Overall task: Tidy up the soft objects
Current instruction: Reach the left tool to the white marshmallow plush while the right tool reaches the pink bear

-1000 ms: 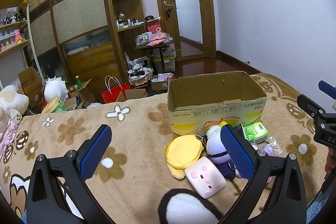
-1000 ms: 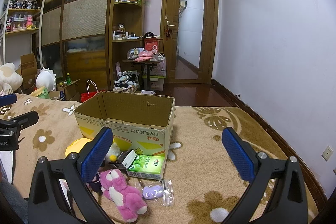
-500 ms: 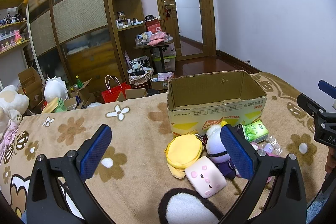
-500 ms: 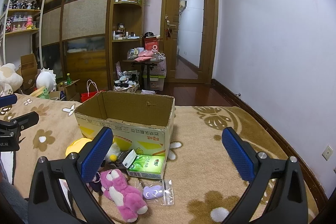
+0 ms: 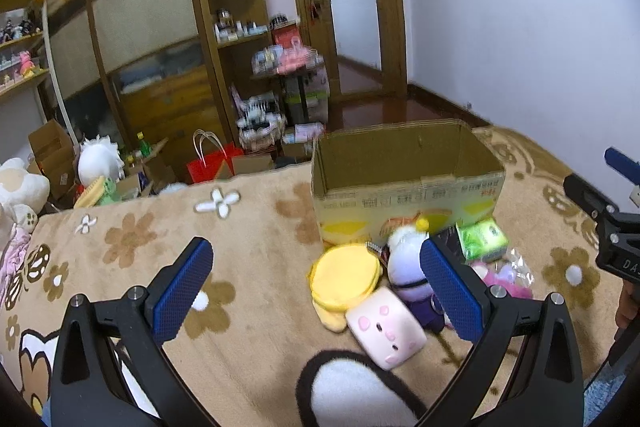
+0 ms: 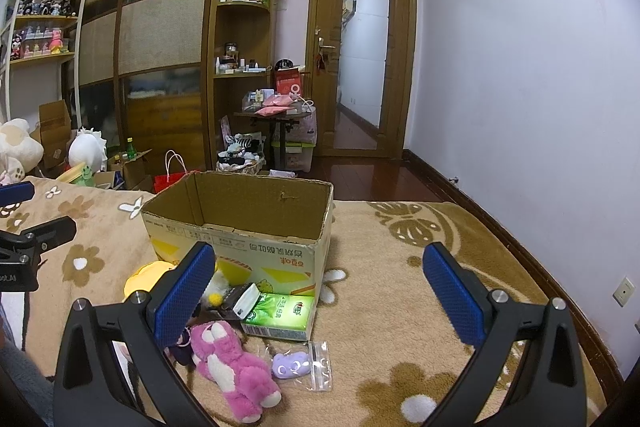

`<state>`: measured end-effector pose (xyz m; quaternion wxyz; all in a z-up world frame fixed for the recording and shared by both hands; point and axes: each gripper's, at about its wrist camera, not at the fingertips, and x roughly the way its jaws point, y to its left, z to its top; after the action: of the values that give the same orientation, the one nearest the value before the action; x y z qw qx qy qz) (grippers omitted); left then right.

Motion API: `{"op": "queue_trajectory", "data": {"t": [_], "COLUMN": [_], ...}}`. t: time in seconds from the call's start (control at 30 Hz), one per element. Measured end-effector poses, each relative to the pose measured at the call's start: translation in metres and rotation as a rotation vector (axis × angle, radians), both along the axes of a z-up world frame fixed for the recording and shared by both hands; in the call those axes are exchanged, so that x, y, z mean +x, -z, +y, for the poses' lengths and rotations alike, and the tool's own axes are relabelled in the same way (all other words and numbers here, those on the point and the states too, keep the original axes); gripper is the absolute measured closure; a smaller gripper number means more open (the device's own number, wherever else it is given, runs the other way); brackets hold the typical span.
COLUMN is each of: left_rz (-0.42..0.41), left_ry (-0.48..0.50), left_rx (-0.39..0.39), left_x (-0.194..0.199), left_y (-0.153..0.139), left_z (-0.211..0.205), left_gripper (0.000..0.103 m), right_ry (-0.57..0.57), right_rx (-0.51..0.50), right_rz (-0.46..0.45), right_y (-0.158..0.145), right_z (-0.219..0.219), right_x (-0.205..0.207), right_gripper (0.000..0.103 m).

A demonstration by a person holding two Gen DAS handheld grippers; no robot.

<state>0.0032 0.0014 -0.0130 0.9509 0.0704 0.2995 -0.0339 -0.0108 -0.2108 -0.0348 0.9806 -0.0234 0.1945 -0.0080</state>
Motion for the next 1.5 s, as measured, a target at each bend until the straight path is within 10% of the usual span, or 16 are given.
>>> {"op": "queue_trajectory", "data": {"t": [1.5], "left_rz": [0.482], "left_ry": [0.008], "left_rx": [-0.069], "left_x": [0.082], "left_y": [0.095], "left_z": [-0.015], "left_gripper": [0.001], "right_ry": [-0.180], "right_rx": [-0.073], "right_rz": [0.385], "right_y": [0.093], "right_z": [0.051], "right_x": [0.069], "right_gripper": [0.000]}}
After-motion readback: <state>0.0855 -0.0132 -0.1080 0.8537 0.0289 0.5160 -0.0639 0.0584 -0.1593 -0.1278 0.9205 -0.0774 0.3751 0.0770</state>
